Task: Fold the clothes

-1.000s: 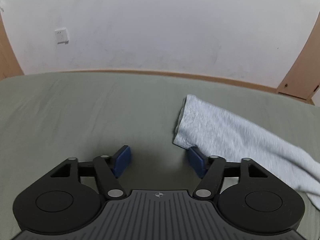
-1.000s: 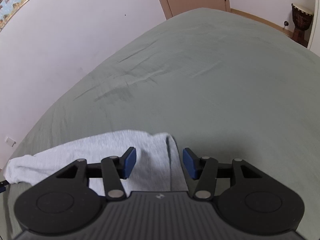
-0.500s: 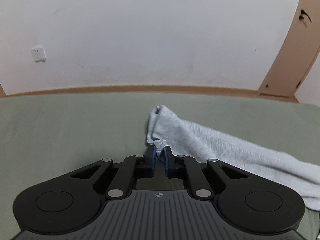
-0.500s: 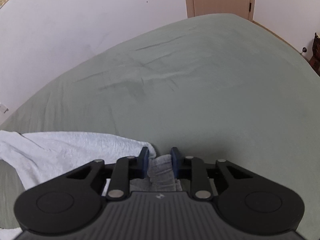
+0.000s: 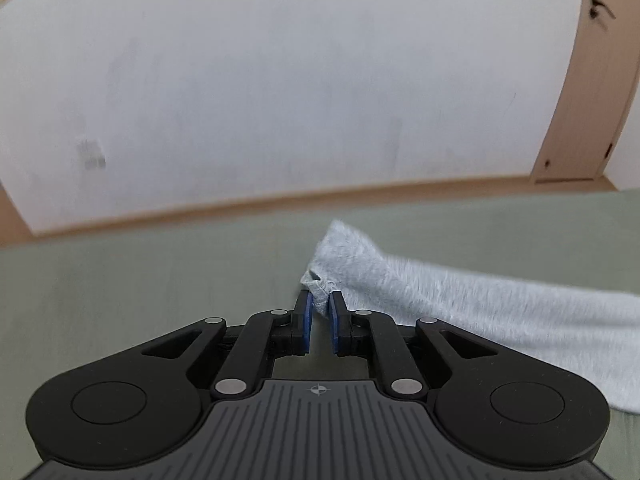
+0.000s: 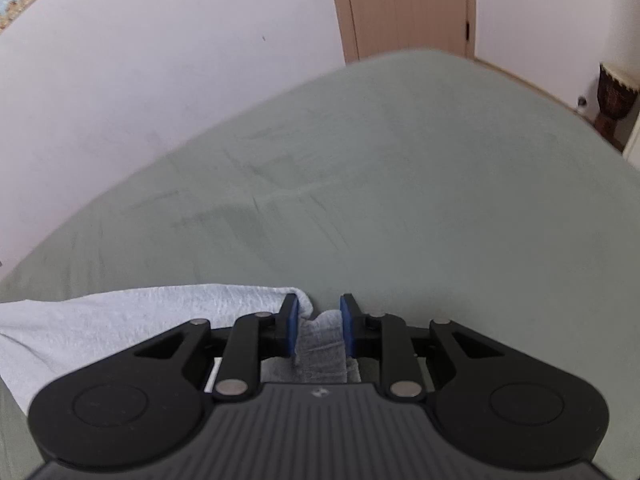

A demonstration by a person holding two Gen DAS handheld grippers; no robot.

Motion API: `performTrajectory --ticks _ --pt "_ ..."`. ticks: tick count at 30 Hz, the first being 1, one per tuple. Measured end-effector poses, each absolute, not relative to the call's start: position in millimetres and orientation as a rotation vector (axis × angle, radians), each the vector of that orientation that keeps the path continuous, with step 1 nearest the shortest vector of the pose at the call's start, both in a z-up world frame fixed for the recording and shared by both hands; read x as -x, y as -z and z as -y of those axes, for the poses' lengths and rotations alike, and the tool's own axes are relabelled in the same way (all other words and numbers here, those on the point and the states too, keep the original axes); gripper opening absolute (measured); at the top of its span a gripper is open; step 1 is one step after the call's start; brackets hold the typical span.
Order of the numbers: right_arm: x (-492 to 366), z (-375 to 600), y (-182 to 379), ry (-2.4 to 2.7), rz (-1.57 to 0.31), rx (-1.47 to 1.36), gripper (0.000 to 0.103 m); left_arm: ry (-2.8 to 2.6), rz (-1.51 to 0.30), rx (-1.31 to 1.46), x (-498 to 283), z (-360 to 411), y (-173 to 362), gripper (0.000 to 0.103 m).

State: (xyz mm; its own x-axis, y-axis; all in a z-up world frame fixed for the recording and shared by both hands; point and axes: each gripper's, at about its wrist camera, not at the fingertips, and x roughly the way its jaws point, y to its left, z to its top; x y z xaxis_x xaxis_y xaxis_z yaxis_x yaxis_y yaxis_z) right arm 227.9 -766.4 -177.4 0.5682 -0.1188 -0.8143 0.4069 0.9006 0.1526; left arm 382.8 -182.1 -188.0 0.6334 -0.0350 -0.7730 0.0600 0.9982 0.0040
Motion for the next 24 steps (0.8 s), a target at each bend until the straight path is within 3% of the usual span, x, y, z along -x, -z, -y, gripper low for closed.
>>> performTrajectory --ticks 2,4,6,10,15,24 --pt "-227 766 175 0.314 -0.919 -0.335 0.037 0.065 -0.875 -0.004 -378 176 192 0.013" --pt "-219 764 157 0.296 -0.871 -0.354 0.038 0.06 -0.866 0.036 -375 168 193 0.034" --pt "-215 746 148 0.186 -0.872 -0.337 0.042 0.04 -0.863 0.079 -375 160 193 0.041" --pt "-212 678 138 -0.06 -0.906 -0.168 0.051 0.032 -0.867 0.084 -375 159 194 0.043" --pt "-221 579 152 -0.304 -0.95 0.118 0.051 0.065 -0.872 0.089 -375 162 193 0.046" --pt "-231 491 175 -0.433 -0.928 0.354 0.05 0.099 -0.855 0.169 -382 148 202 0.043"
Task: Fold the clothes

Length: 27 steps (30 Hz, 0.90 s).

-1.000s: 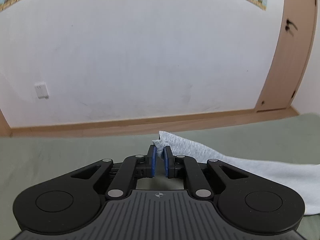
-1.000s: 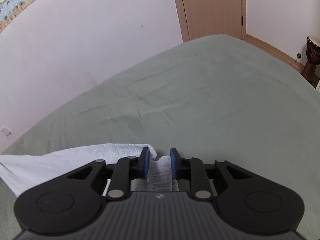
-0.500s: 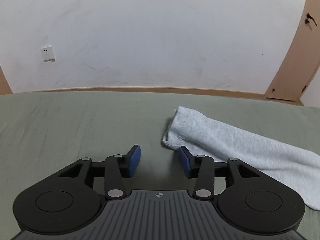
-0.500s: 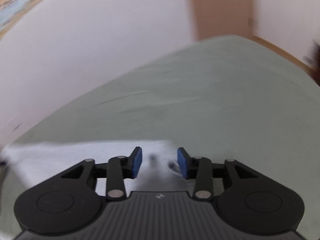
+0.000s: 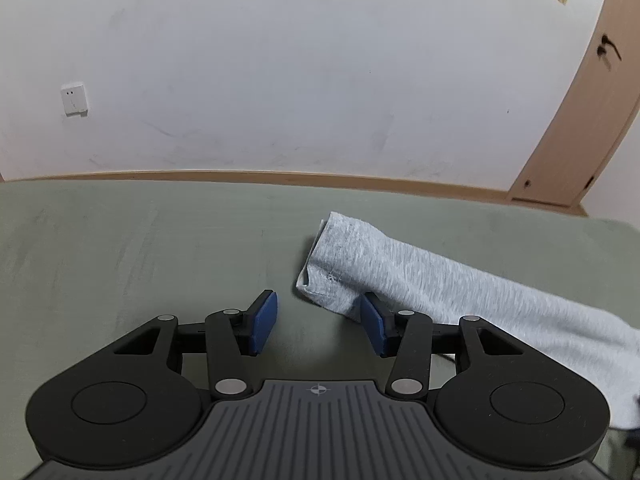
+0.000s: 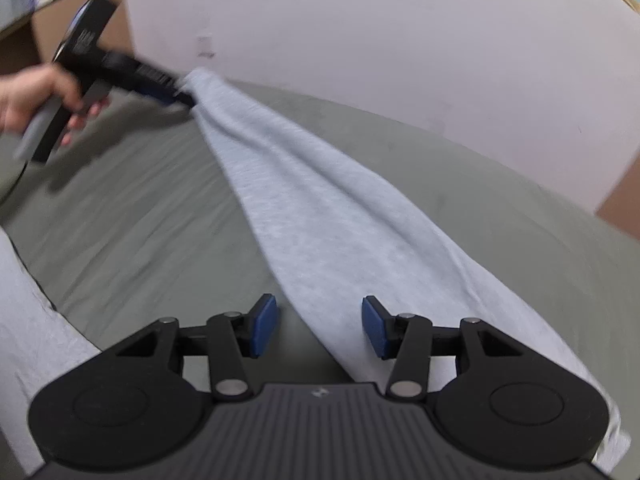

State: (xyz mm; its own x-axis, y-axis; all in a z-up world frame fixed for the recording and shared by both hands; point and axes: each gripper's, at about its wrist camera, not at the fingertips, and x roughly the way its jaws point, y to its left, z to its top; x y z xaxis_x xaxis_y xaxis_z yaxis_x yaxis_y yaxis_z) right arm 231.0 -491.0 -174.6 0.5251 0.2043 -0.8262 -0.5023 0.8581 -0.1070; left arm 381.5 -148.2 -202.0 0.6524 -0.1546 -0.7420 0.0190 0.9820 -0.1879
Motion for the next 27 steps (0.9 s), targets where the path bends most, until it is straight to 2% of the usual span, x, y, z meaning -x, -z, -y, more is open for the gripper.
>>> performTrajectory --ticks 2,3,4,6,7,8,9,17,23,26,27 --pt "-232 484 178 -0.419 -0.924 0.368 0.05 0.095 -0.853 0.195 -383 147 204 0.038" --pt "-235 479 182 -0.41 -0.92 0.378 0.049 0.094 -0.854 0.2 -384 147 204 0.031" --pt "-235 477 183 -0.406 -0.921 0.382 0.046 0.095 -0.856 0.197 -385 147 205 0.018" --pt "-236 475 186 -0.408 -0.936 0.372 0.027 0.097 -0.864 0.162 -385 150 205 0.012" --pt "-236 474 186 -0.41 -0.939 0.363 0.021 0.099 -0.867 0.152 -384 150 204 0.008" --pt "-236 476 184 -0.4 -0.942 0.363 0.01 0.099 -0.87 0.14 -382 151 203 0.008" --pt "-236 478 181 -0.39 -0.945 0.364 0.006 0.096 -0.873 0.125 -381 153 202 0.008" --pt "-205 506 137 -0.519 -0.898 0.317 0.006 0.101 -0.903 0.015 -350 152 164 0.007" --pt "-188 512 145 -0.6 -0.956 0.328 0.006 0.13 -1.01 -0.055 -305 142 169 0.007" --pt "-181 516 155 -0.611 -0.999 0.34 0.008 0.143 -1.037 -0.065 -285 139 183 0.011" --pt "-181 517 156 -0.609 -1.008 0.335 0.01 0.138 -1.031 -0.069 -282 137 183 0.016"
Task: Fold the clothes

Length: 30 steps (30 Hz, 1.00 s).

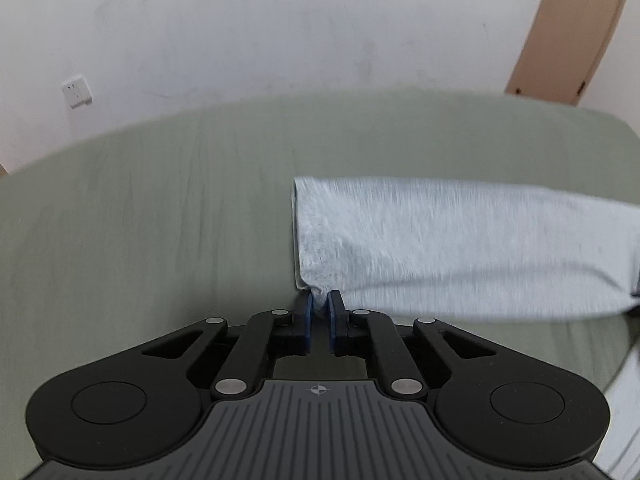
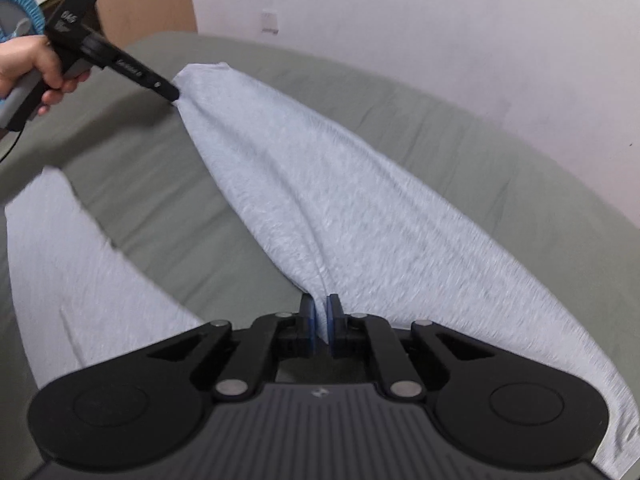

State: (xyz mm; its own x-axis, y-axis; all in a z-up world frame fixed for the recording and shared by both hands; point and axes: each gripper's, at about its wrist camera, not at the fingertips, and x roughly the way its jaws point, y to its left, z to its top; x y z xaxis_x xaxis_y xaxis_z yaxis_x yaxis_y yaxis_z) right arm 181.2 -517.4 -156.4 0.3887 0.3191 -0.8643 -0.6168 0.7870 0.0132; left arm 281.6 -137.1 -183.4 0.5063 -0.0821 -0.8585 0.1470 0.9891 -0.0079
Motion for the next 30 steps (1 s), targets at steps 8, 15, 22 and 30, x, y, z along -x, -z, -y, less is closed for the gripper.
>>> performTrajectory --ticks 8,15,22,30 --pt "-189 541 128 -0.543 -0.92 0.125 0.046 0.051 -0.926 -0.042 -300 120 147 0.05" --pt "-196 644 114 -0.214 -0.889 -0.163 0.047 0.065 -0.987 -0.049 -365 137 165 0.054" --pt "-194 755 118 0.103 -0.888 -0.348 0.052 0.058 -1.021 -0.061 -374 141 181 0.054" --pt "-222 800 152 0.173 -0.944 -0.481 0.055 0.046 -0.978 -0.093 -367 157 189 0.049"
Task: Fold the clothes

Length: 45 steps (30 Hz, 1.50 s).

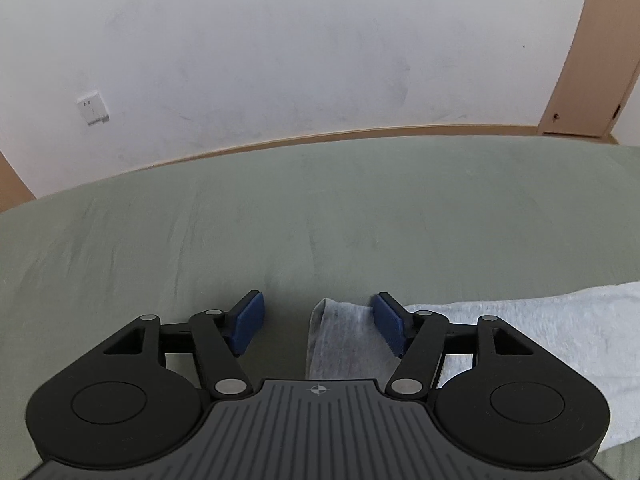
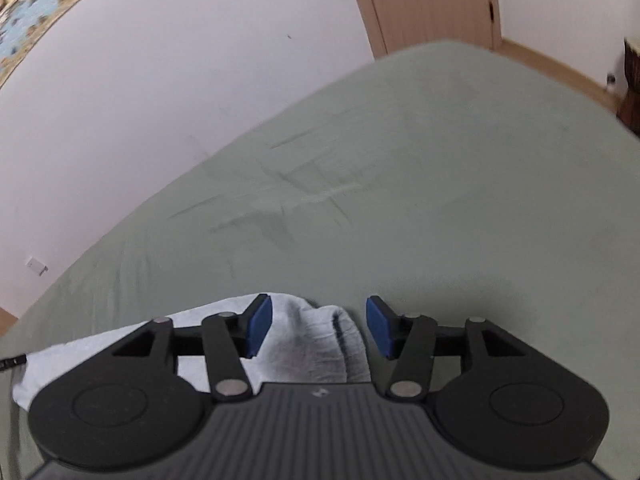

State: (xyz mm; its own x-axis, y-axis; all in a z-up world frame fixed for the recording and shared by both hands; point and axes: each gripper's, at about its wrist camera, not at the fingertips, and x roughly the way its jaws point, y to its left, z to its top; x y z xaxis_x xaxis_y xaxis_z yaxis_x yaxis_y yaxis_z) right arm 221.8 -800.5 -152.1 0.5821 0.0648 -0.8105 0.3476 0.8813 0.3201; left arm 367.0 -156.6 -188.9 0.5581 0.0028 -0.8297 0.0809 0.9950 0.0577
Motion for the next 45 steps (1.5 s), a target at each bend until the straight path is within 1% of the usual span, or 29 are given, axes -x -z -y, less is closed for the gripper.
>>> performTrajectory --ticks 1,2,4,5,6,7,9,13,18,21,22,23,25,26,27,28,30,33,35,38,39,45 --pt "-227 793 157 0.154 -0.965 -0.46 0.055 0.06 -0.973 -0.096 -366 158 188 0.037" --pt "-232 786 163 0.136 -0.987 -0.438 0.055 0.089 -0.971 -0.088 -365 159 188 0.03" --pt "-233 777 170 0.117 -1.012 -0.387 0.053 0.118 -0.968 -0.093 -364 163 188 0.01" --pt "-234 775 170 0.118 -1.014 -0.368 0.047 0.128 -0.964 -0.109 -364 166 187 0.006" --pt "-235 772 170 0.12 -1.016 -0.337 0.037 0.138 -0.959 -0.129 -363 171 186 0.005" --pt "-235 772 169 0.121 -1.012 -0.334 0.033 0.142 -0.955 -0.137 -362 172 186 0.005" --pt "-232 776 168 0.138 -0.99 -0.348 0.027 0.138 -0.925 -0.132 -361 172 183 0.005" --pt "-230 779 168 0.161 -0.954 -0.364 0.027 0.124 -0.863 -0.142 -367 171 172 0.005" --pt "-223 782 156 0.186 -0.856 -0.354 0.026 0.118 -0.747 -0.167 -380 181 148 0.005" --pt "-224 784 160 0.216 -0.826 -0.358 0.027 0.093 -0.734 -0.194 -394 193 151 0.006" --pt "-224 786 164 0.229 -0.83 -0.373 0.027 0.065 -0.725 -0.213 -401 197 156 0.01" --pt "-224 787 167 0.242 -0.835 -0.389 0.027 0.046 -0.716 -0.226 -404 200 159 0.011" --pt "-226 786 174 0.275 -0.855 -0.395 0.035 -0.014 -0.712 -0.272 -415 209 167 0.026" --pt "-227 784 177 0.292 -0.859 -0.39 0.04 -0.063 -0.724 -0.317 -420 214 174 0.031" --pt "-227 783 179 0.309 -0.864 -0.385 0.041 -0.091 -0.743 -0.346 -422 214 178 0.037" --pt "-226 781 179 0.314 -0.857 -0.378 0.042 -0.102 -0.761 -0.359 -423 212 182 0.038" --pt "-224 781 176 0.325 -0.847 -0.375 0.049 -0.117 -0.79 -0.357 -423 205 185 0.038" --pt "-214 781 163 0.322 -0.793 -0.378 0.051 -0.08 -0.85 -0.222 -412 181 179 0.039" --pt "-204 774 151 0.273 -0.761 -0.386 0.051 -0.042 -0.886 -0.137 -399 167 176 0.039" --pt "-197 756 142 0.177 -0.763 -0.384 0.051 -0.008 -0.919 -0.061 -385 157 176 0.039" --pt "-194 736 138 0.114 -0.769 -0.352 0.051 0.006 -0.927 -0.04 -378 156 177 0.039" --pt "-183 691 132 0.02 -0.776 -0.315 0.051 -0.033 -0.923 0.043 -375 142 181 0.039"
